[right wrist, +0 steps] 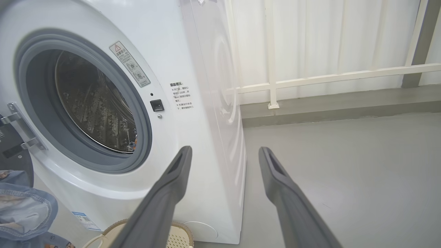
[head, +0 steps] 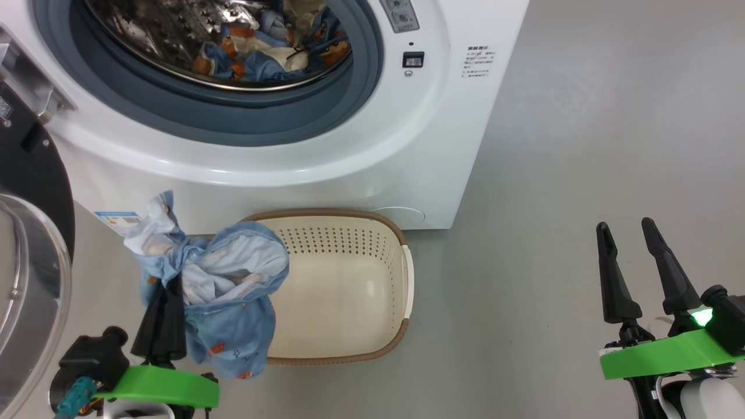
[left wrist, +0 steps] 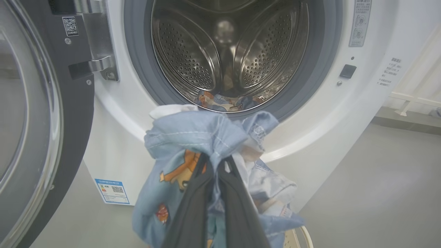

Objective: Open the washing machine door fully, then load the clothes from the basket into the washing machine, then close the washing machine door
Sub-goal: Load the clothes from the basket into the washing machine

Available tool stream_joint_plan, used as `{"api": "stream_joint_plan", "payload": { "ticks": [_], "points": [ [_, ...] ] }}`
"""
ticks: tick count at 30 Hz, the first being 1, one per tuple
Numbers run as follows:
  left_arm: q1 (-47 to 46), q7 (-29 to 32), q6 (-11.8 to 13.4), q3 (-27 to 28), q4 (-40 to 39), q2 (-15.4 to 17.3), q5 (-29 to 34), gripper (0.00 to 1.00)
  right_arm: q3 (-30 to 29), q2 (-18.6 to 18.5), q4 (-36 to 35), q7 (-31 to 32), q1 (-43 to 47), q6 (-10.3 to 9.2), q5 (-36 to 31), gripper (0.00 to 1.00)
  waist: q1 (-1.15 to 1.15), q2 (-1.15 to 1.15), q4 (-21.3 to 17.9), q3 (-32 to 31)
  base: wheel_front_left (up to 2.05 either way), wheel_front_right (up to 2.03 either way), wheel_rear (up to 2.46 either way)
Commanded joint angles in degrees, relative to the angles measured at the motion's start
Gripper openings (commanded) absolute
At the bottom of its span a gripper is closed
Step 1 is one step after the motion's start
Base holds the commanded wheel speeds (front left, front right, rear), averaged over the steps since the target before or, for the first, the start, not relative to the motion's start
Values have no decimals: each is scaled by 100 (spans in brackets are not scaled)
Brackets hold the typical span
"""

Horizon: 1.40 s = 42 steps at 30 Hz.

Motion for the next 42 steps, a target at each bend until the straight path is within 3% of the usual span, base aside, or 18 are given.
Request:
{"api": "stream_joint_plan", "payload": {
  "ticks": [1, 13, 24, 28, 37, 42],
  "points": [
    [2, -38, 4, 212, -195, 55, 4, 0, 88, -111, -151, -28, 66, 25, 1, 100, 0, 0, -6, 12, 0, 0, 0],
    [-445, -38, 4, 222, -316, -5, -57, 0, 112, -50, -198, -28, -107, 25, -5, 100, 0, 0, -112, 482, 0, 0, 0],
    [-2238, -38, 4, 175, -337, 418, 3, 0, 148, 85, -246, -28, -505, 25, -31, 100, 0, 0, -293, 1112, 0, 0, 0],
    [-3137, -38, 4, 215, 187, 548, -43, 0, 171, 132, -248, -28, -599, 25, -35, 100, 0, 0, -381, 1248, 0, 0, 0],
    [-4983, -38, 4, 2, 2385, 919, -17, 0, 355, 284, -265, -28, -868, 25, 7, 100, 0, 0, -804, 1632, 0, 0, 0],
    [-5514, -38, 4, -143, 3246, 1004, 13, 0, 438, 354, -258, -28, -936, 25, 23, 100, 0, 0, -967, 1798, 0, 0, 0]
  ]
}}
